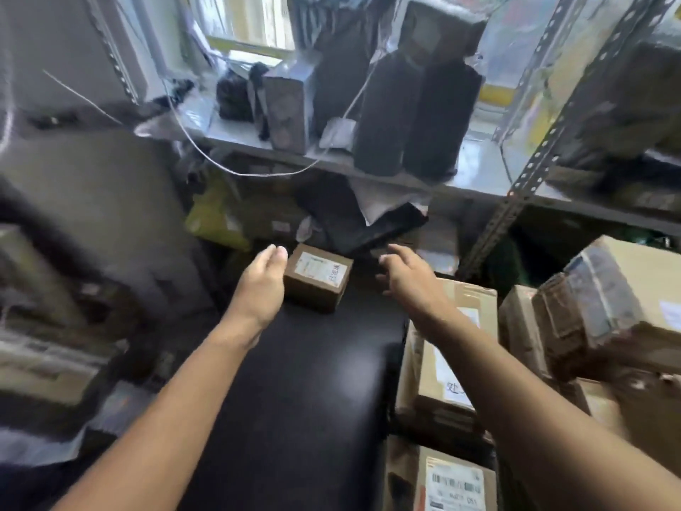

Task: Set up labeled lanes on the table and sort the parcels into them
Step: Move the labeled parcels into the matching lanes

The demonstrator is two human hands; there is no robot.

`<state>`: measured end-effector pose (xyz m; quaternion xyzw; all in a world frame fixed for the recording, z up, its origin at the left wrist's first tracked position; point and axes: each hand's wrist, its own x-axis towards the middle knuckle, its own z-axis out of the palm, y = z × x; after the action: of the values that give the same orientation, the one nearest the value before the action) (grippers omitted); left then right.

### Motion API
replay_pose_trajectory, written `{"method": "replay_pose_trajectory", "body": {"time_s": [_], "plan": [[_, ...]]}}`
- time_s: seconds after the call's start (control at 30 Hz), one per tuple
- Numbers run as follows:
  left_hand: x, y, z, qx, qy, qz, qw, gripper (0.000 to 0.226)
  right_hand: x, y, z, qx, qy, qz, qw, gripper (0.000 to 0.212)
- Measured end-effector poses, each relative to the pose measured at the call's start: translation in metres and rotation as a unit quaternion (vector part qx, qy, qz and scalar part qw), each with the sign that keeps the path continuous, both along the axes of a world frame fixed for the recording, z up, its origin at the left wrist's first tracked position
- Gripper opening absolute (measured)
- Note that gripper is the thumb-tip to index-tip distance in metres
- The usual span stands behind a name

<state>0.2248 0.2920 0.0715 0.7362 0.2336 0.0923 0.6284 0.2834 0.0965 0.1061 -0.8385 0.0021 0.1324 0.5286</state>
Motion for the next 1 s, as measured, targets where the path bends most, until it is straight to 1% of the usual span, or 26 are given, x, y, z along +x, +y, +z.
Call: {"method": "replay_pose_trajectory", "body": {"time_s": [0.07, 0.1, 0.13, 0.2, 0.23, 0.3, 0.4, 0.47, 0.57, 0.63, 0.73, 0.83, 0.93, 1.0], "plan": [[0.009, 0.01, -0.026, 0.011, 0.03, 0.003, 0.999, 0.054, 0.012, 0.017, -0.032, -0.005, 0.052, -0.003, 0.999, 0.034], [0.015, 0.014, -0.039, 0.016, 0.044, 0.003, 0.999, 0.053, 0.019, 0.025, -0.049, 0.001, 0.078, -0.005, 0.997, 0.023], [0.021, 0.018, -0.052, 0.019, 0.058, 0.002, 0.998, 0.052, 0.024, 0.033, -0.067, 0.008, 0.102, -0.006, 0.995, 0.023], [0.037, 0.025, -0.078, 0.025, 0.084, -0.004, 0.996, 0.051, 0.036, 0.049, -0.104, 0.005, 0.154, -0.004, 0.988, 0.03], [0.045, 0.028, -0.091, 0.029, 0.098, -0.007, 0.995, 0.051, 0.041, 0.055, -0.12, 0.001, 0.172, -0.003, 0.985, 0.029], [0.06, 0.034, -0.117, 0.033, 0.124, -0.005, 0.992, 0.051, 0.057, 0.068, -0.151, -0.009, 0.19, -0.009, 0.982, 0.025], [0.073, 0.033, -0.157, 0.018, 0.146, -0.004, 0.989, 0.052, 0.084, 0.08, -0.189, -0.011, 0.203, -0.038, 0.978, 0.035], [0.076, 0.025, -0.181, -0.005, 0.15, -0.009, 0.989, 0.052, 0.103, 0.084, -0.205, -0.015, 0.197, -0.068, 0.978, 0.04], [0.081, 0.013, -0.21, -0.034, 0.157, -0.014, 0.987, 0.053, 0.128, 0.088, -0.217, -0.063, 0.15, -0.091, 0.982, 0.051], [0.088, 0.007, -0.221, -0.044, 0.16, -0.005, 0.986, 0.056, 0.142, 0.089, -0.22, -0.104, 0.097, -0.065, 0.988, 0.053], [0.101, 0.002, -0.229, -0.06, 0.139, 0.008, 0.988, 0.059, 0.168, 0.098, -0.224, -0.181, 0.012, 0.018, 0.983, 0.052], [0.109, -0.003, -0.231, -0.069, 0.118, 0.012, 0.991, 0.061, 0.187, 0.112, -0.225, -0.257, 0.007, 0.101, 0.961, 0.055], [0.111, -0.007, -0.237, -0.082, 0.121, 0.013, 0.989, 0.062, 0.19, 0.118, -0.23, -0.311, -0.012, 0.118, 0.943, 0.048], [0.11, -0.009, -0.24, -0.08, 0.12, 0.026, 0.989, 0.064, 0.188, 0.114, -0.232, -0.331, -0.015, 0.119, 0.936, 0.048]]}}
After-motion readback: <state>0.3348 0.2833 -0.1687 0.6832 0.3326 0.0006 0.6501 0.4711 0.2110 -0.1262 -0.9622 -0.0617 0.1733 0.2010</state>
